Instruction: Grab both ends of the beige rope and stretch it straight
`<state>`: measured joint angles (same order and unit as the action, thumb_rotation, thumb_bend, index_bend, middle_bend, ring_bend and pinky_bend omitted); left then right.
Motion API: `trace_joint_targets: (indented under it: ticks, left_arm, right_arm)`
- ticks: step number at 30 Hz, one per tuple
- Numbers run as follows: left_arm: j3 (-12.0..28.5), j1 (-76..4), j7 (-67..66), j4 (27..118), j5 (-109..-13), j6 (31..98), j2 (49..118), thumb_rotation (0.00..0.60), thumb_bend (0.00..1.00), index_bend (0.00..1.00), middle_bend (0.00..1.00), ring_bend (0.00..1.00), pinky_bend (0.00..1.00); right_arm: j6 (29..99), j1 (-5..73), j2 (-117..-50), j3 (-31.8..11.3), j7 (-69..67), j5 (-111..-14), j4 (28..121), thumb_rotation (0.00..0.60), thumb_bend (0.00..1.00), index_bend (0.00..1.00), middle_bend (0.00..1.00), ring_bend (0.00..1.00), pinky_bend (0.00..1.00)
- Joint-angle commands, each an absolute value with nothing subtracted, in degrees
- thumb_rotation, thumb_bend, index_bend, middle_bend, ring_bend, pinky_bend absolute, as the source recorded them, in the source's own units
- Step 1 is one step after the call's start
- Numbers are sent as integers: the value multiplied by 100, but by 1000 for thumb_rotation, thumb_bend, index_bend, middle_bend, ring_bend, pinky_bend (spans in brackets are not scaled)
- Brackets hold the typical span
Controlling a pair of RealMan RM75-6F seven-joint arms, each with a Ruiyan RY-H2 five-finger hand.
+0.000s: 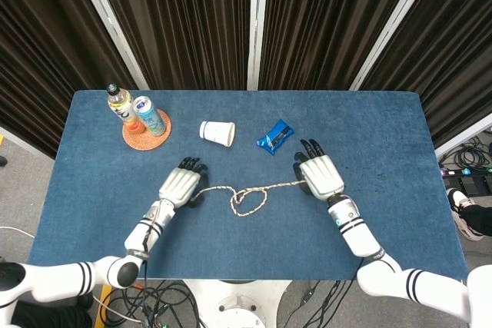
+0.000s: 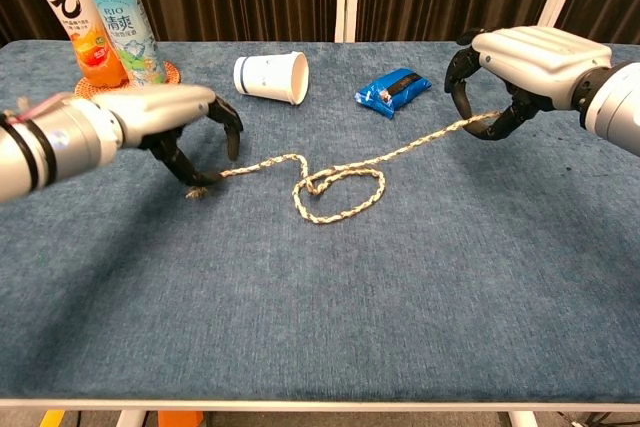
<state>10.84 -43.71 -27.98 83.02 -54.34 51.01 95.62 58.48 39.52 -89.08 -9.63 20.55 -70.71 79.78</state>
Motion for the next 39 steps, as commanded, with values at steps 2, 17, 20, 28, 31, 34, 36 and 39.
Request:
trace_joint_targets:
  ticks: [2,17,20,28,31,34,36,39]
  left_arm:
    - [948,-4365,-2949,8205,-5405,5359,9746,588,312,432,166,32,37]
    - [935,-4504,-3129,7818,-5338,5417,9838,600,312,476,170,32,37]
    - [922,-4513,-3113,7814,-5320,5386,9836,600,312,486,171,32,37]
    - [863,-4533,-3036,7676,-5330,5293,9899,600,336,515,186,32,37]
    - [840,-4525,-2995,7641,-5374,5297,9911,600,342,539,196,32,37]
    - [811,-4470,-2859,7660,-5493,5355,9913,600,362,578,217,32,37]
    - [825,-4449,-2735,7686,-5595,5368,9843,600,372,593,226,32,37]
    - [815,-4357,-2512,7779,-5779,5468,9718,600,381,603,233,32,37]
  right_arm:
    - [5843,3947,-8900,-961,2020,-7074,7961,600,350,634,293,28,11]
    - [5839,3928,-8889,-946,1935,-7092,7906,600,350,633,293,28,1]
    - [5849,3922,-8889,-954,1919,-7088,7894,600,352,633,293,28,0]
    - [5867,3885,-8882,-945,1885,-7073,7868,600,359,633,293,28,0]
    - [5886,3868,-8867,-945,1866,-7077,7867,600,359,633,293,28,0]
    - [5933,3833,-8823,-950,1838,-7086,7883,600,360,633,293,28,0]
    - [5977,3790,-8758,-955,1801,-7085,7918,600,362,633,293,28,0]
    - [6080,3685,-8609,-947,1746,-7083,7987,600,367,633,293,28,0]
